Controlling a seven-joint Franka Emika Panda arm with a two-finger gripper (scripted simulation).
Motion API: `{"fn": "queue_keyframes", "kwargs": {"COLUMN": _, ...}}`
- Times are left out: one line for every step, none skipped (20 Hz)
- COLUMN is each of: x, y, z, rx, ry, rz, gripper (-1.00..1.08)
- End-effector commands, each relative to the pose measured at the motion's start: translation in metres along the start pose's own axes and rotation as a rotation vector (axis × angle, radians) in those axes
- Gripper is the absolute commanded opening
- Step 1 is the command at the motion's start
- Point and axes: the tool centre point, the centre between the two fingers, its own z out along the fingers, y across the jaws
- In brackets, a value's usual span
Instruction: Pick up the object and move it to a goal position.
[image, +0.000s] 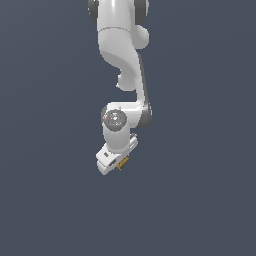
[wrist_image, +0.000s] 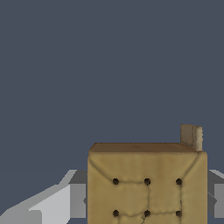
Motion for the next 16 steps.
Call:
{"fn": "queue_keyframes", "kwargs": {"x": 0.007, "y": -0.001, "z": -0.019, "rx": -0.002, "ry": 0.002, "rz": -0.001, "gripper": -1.0}}
{"fn": "queue_keyframes", "kwargs": {"x": 0.01, "y": -0.002, "z": -0.027, "rx": -0.002, "ry": 0.002, "rz": -0.001, "gripper": -1.0}}
{"fn": "queue_keyframes", "kwargs": {"x": 0.013, "y": -0.002, "z": -0.036, "rx": -0.002, "ry": 0.002, "rz": -0.001, "gripper": -1.0}}
{"fn": "queue_keyframes", "kwargs": {"x": 0.017, "y": -0.003, "z": -0.045, "rx": -0.002, "ry": 0.002, "rz": -0.001, "gripper": -1.0}}
{"fn": "queue_keyframes", "kwargs": {"x": 0.02, "y": -0.003, "z": -0.055, "rx": -0.002, "ry": 0.002, "rz": -0.001, "gripper": -1.0}}
{"fn": "queue_keyframes", "kwargs": {"x": 0.024, "y": -0.004, "z": -0.065, "rx": -0.001, "ry": 0.002, "rz": -0.001, "gripper": -1.0}}
{"fn": "queue_keyframes", "kwargs": {"x": 0.028, "y": -0.005, "z": -0.076, "rx": -0.001, "ry": 0.002, "rz": -0.001, "gripper": -1.0}}
{"fn": "queue_keyframes", "kwargs": {"x": 0.031, "y": -0.005, "z": -0.086, "rx": -0.001, "ry": 0.002, "rz": -0.001, "gripper": -1.0}}
{"fn": "queue_keyframes", "kwargs": {"x": 0.035, "y": -0.006, "z": -0.097, "rx": -0.001, "ry": 0.002, "rz": -0.001, "gripper": -1.0}}
{"fn": "queue_keyframes", "kwargs": {"x": 0.039, "y": -0.007, "z": -0.108, "rx": -0.001, "ry": 0.002, "rz": -0.001, "gripper": -1.0}}
{"fn": "queue_keyframes", "kwargs": {"x": 0.043, "y": -0.007, "z": -0.118, "rx": -0.001, "ry": 0.002, "rz": -0.001, "gripper": -1.0}}
{"fn": "queue_keyframes", "kwargs": {"x": 0.047, "y": -0.008, "z": -0.129, "rx": -0.001, "ry": 0.002, "rz": -0.001, "gripper": -1.0}}
{"fn": "queue_keyframes", "kwargs": {"x": 0.051, "y": -0.008, "z": -0.14, "rx": -0.001, "ry": 0.002, "rz": -0.001, "gripper": -1.0}}
{"fn": "queue_keyframes", "kwargs": {"x": 0.055, "y": -0.009, "z": -0.15, "rx": -0.001, "ry": 0.002, "rz": -0.001, "gripper": -1.0}}
{"fn": "queue_keyframes", "kwargs": {"x": 0.059, "y": -0.01, "z": -0.161, "rx": -0.001, "ry": 0.002, "rz": -0.001, "gripper": -1.0}}
{"fn": "queue_keyframes", "kwargs": {"x": 0.063, "y": -0.01, "z": -0.172, "rx": -0.001, "ry": 0.002, "rz": -0.001, "gripper": -1.0}}
